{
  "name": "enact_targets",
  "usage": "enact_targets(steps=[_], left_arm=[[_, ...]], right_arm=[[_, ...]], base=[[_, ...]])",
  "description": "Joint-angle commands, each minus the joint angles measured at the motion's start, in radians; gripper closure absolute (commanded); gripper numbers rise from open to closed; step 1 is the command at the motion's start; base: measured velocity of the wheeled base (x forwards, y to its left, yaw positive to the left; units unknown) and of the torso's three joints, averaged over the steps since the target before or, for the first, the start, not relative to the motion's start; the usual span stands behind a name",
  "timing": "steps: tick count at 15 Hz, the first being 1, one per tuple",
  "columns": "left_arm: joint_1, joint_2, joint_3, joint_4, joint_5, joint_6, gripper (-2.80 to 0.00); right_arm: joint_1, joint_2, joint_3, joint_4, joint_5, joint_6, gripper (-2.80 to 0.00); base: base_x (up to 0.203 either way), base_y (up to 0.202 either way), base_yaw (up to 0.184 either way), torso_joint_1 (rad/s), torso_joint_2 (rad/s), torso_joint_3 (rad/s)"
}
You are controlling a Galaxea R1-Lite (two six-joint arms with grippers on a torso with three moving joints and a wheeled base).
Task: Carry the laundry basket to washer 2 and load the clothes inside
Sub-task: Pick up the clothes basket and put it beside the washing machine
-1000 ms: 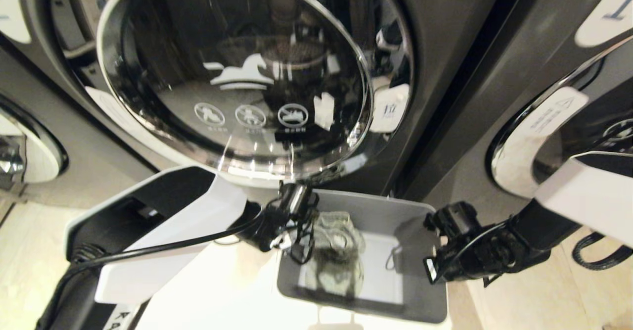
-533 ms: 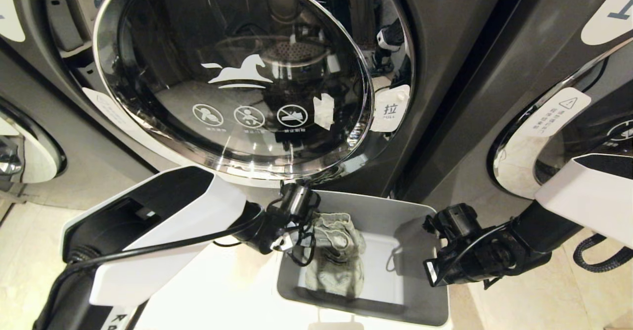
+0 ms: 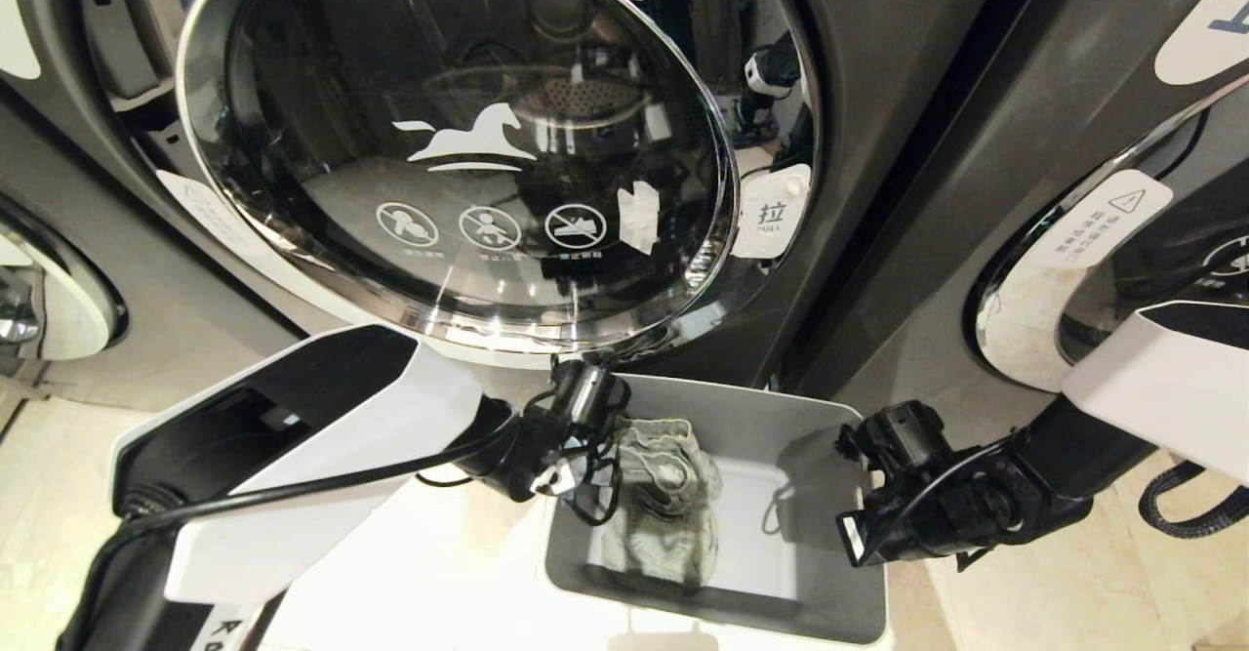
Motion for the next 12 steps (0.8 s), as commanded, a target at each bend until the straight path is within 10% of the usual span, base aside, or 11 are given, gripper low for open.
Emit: enact_targets(steps=[1, 12], left_arm=[[-0.001, 0.001, 0.018, 0.001, 0.003, -0.002, 0.0], [-0.006, -0.002, 0.026, -0.048, 0.023, -0.017, 0.0]], right_arm=[[0.0, -0.008, 0.01, -0.001, -0.001, 0.001, 0.0], [0.016, -0.011, 0.009, 0.004, -0.009, 0.004, 0.0]], base=[[0.0, 0.0, 0.0, 0.0, 0.0, 0.0], [0.0, 0.0, 0.0, 0.0, 0.0, 0.0]])
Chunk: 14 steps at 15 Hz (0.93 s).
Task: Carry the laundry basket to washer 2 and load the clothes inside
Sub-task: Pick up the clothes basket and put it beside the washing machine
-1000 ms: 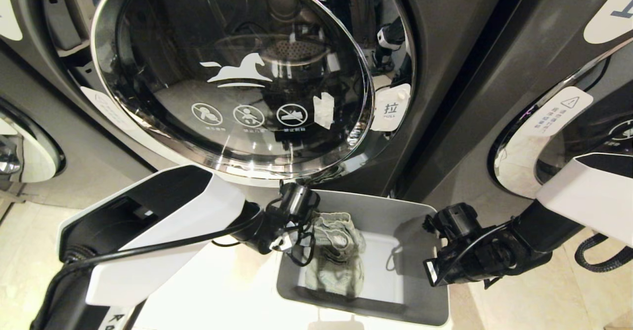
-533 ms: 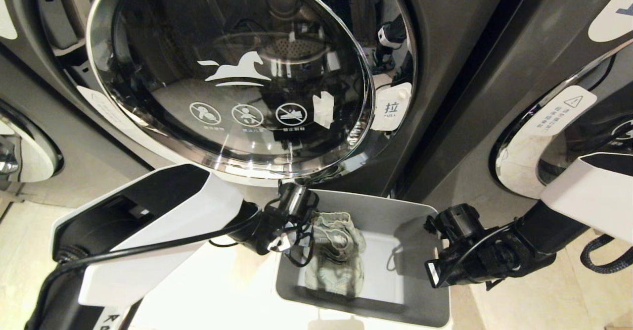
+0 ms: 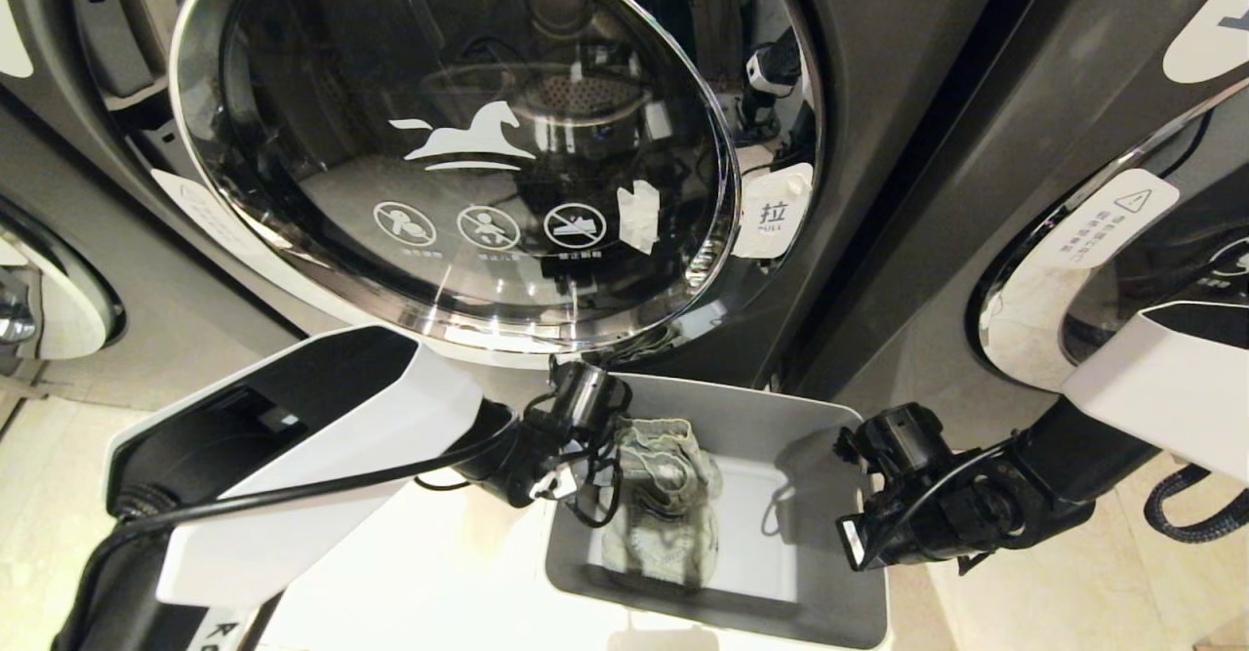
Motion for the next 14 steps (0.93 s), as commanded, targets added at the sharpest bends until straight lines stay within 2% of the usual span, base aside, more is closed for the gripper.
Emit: enact_targets(steps=[1, 2, 3, 10, 14], left_arm=[[0.0, 0.008, 0.002, -0.006, 0.003, 0.001, 0.0], [0.0, 0.008, 0.009, -0.006, 0.003, 0.004, 0.0], [0.0, 0.01, 0.01, -0.004, 0.003, 0.005, -2.8], [0.0, -0.011, 0.014, -0.006, 0.002, -0.003, -2.8], [-0.007, -0.106, 0.054, 0.001, 0.002, -0.002, -2.8]], right_arm=[[0.003, -0.002, -0.001, -0.002, -0.016, 0.0, 0.0], [0.004, 0.0, 0.001, -0.002, -0.032, -0.001, 0.0], [0.004, 0.0, 0.003, -0.002, -0.039, -0.002, -2.8], [0.006, -0.025, 0.006, 0.001, -0.034, -0.003, -2.8], [0.011, -0.126, 0.006, 0.078, -0.028, 0.0, -2.8]], base=[[0.0, 0.0, 0.0, 0.0, 0.0, 0.0], [0.0, 0.0, 0.0, 0.0, 0.0, 0.0], [0.0, 0.0, 0.0, 0.0, 0.0, 0.0], [0.0, 0.0, 0.0, 0.0, 0.0, 0.0], [0.0, 0.0, 0.0, 0.0, 0.0, 0.0]])
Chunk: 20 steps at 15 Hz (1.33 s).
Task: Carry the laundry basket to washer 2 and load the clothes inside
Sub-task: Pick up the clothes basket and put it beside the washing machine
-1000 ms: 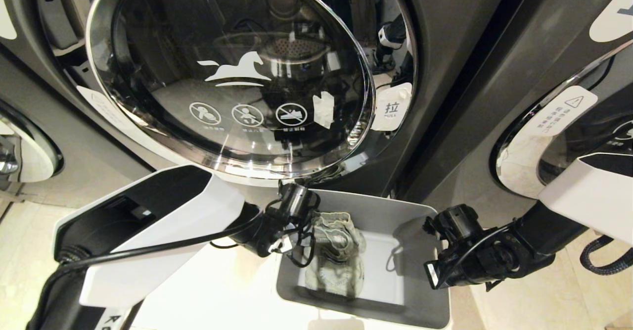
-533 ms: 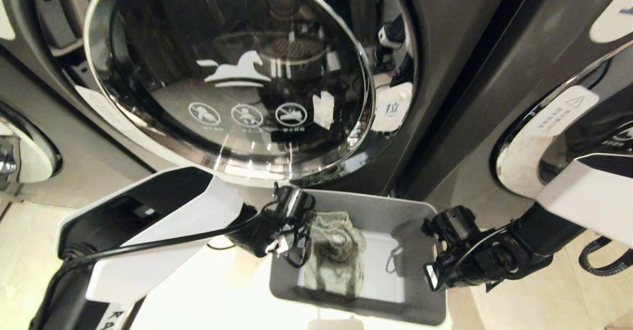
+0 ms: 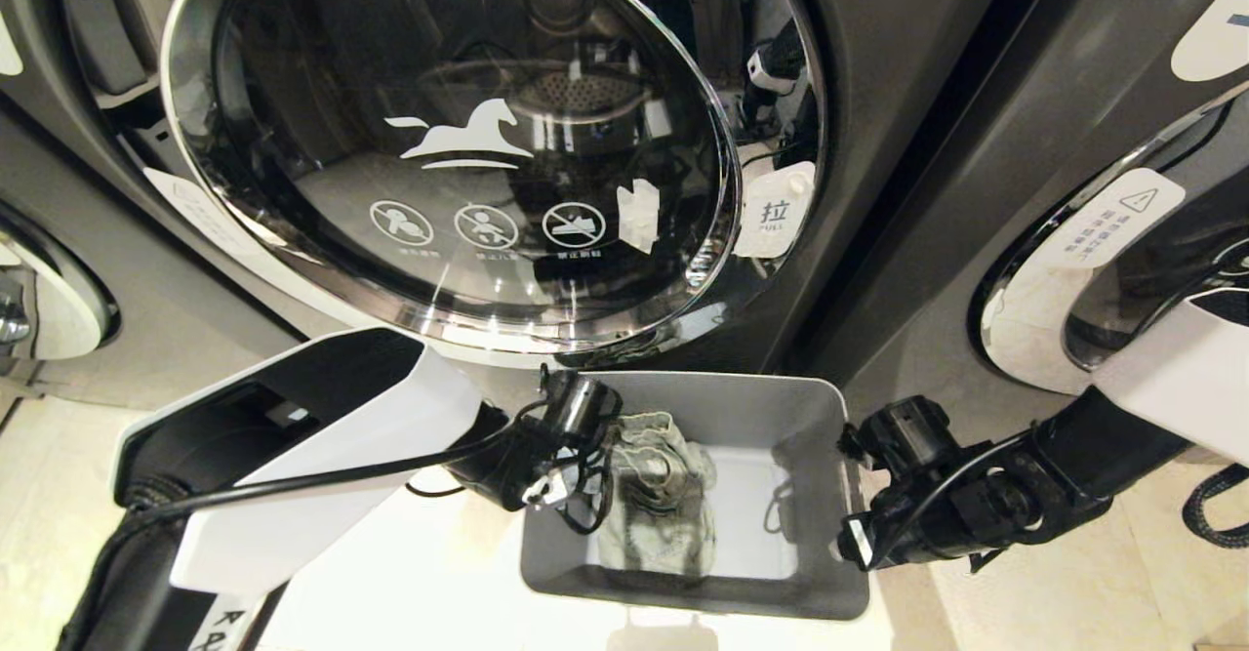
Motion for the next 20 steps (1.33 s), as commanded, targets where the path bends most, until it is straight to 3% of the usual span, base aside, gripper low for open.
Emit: enact_targets(steps=[1, 8, 13, 14, 15, 20], left_arm=[[-0.004, -0.086, 0.029, -0.003, 0.006, 0.0, -2.8], [-0.005, -0.154, 0.066, -0.003, 0.031, 0.002, -2.8], [-0.01, -0.304, 0.18, -0.004, 0.03, 0.0, -2.8], [-0.01, -0.329, 0.205, -0.004, 0.031, -0.005, -2.8], [-0.01, -0.352, 0.224, -0.004, 0.032, -0.016, 0.0], [-0.011, -0.505, 0.299, -0.003, 0.063, -0.027, 0.0]], right_arm=[[0.011, -0.075, 0.002, 0.019, 0.0, 0.004, -2.8], [0.037, -0.144, 0.073, 0.025, 0.0, 0.01, -2.8], [0.078, -0.261, 0.122, 0.026, -0.001, 0.017, -2.8], [0.081, -0.279, 0.139, 0.026, -0.001, 0.017, 0.0], [0.09, -0.296, 0.152, 0.026, -0.001, 0.017, 0.0], [0.113, -0.424, 0.198, 0.027, -0.002, 0.041, 0.0]], base=[[0.0, 0.0, 0.0, 0.0, 0.0, 0.0], [0.0, 0.0, 0.0, 0.0, 0.0, 0.0], [0.0, 0.0, 0.0, 0.0, 0.0, 0.0], [0.0, 0.0, 0.0, 0.0, 0.0, 0.0], [0.0, 0.0, 0.0, 0.0, 0.0, 0.0], [0.0, 0.0, 0.0, 0.0, 0.0, 0.0]])
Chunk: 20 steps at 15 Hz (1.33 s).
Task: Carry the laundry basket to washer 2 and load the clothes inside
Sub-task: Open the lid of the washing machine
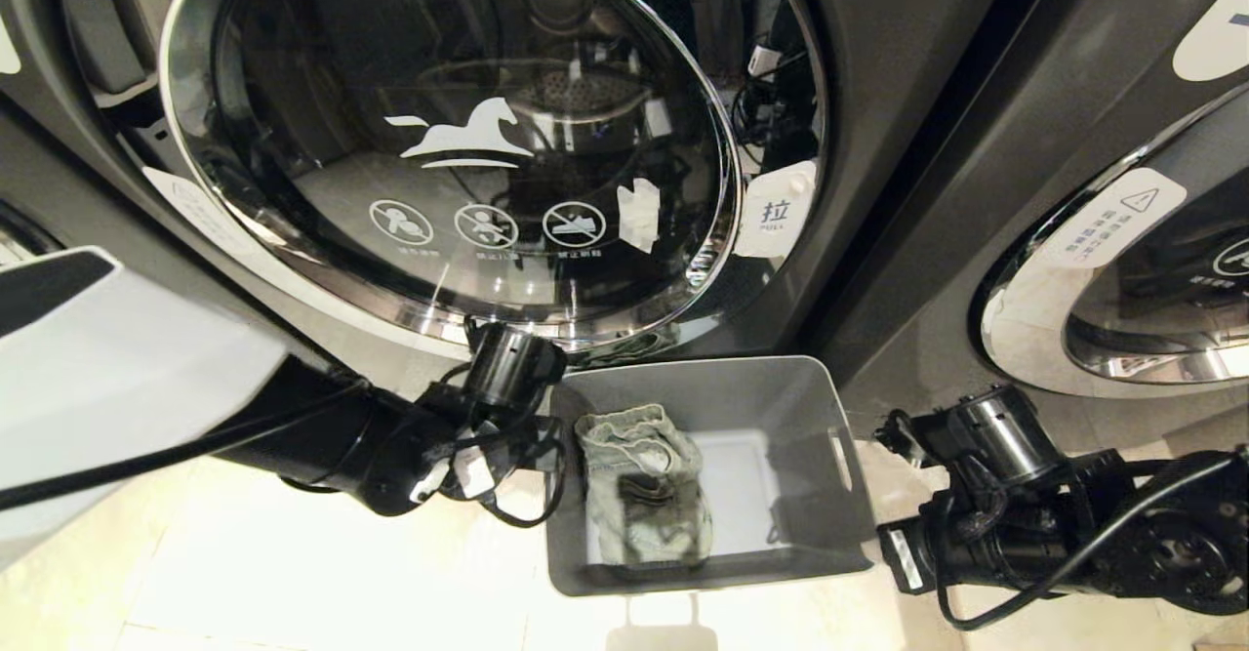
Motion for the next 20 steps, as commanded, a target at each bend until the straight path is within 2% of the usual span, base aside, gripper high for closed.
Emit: enact_targets(steps=[1, 3, 6, 9, 12, 14, 17, 20], left_arm=[[0.005, -0.126, 0.036, 0.0, 0.007, -0.001, 0.0], [0.027, -0.19, 0.067, 0.003, 0.009, 0.0, 0.0], [0.097, -0.275, 0.112, 0.003, 0.009, 0.001, 0.0], [0.196, -0.382, 0.178, 0.004, 0.009, 0.002, 0.0], [0.32, -0.49, 0.255, 0.004, 0.008, 0.004, 0.0], [0.371, -0.56, 0.29, 0.006, 0.008, 0.007, 0.0], [0.413, -0.714, 0.371, 0.045, -0.007, 0.087, 0.0], [0.501, -0.922, 0.491, 0.061, -0.09, 0.207, 0.0]], right_arm=[[0.003, -0.094, 0.019, -0.002, -0.002, 0.006, 0.0], [-0.003, -0.156, 0.027, -0.005, -0.007, 0.016, 0.0], [-0.038, -0.245, 0.037, -0.011, -0.012, 0.012, 0.0], [-0.078, -0.358, 0.083, -0.011, -0.012, 0.003, 0.0], [-0.138, -0.482, 0.178, -0.037, -0.01, -0.047, 0.0], [-0.181, -0.577, 0.256, -0.08, -0.007, -0.104, 0.0], [-0.222, -0.729, 0.348, -0.102, 0.009, -0.161, 0.0], [-0.28, -0.927, 0.411, -0.105, 0.08, -0.204, 0.0]], base=[[0.0, 0.0, 0.0, 0.0, 0.0, 0.0], [0.0, 0.0, 0.0, 0.0, 0.0, 0.0], [0.0, 0.0, 0.0, 0.0, 0.0, 0.0], [0.0, 0.0, 0.0, 0.0, 0.0, 0.0], [0.0, 0.0, 0.0, 0.0, 0.0, 0.0], [0.0, 0.0, 0.0, 0.0, 0.0, 0.0], [0.0, 0.0, 0.0, 0.0, 0.0, 0.0], [0.0, 0.0, 0.0, 0.0, 0.0, 0.0]])
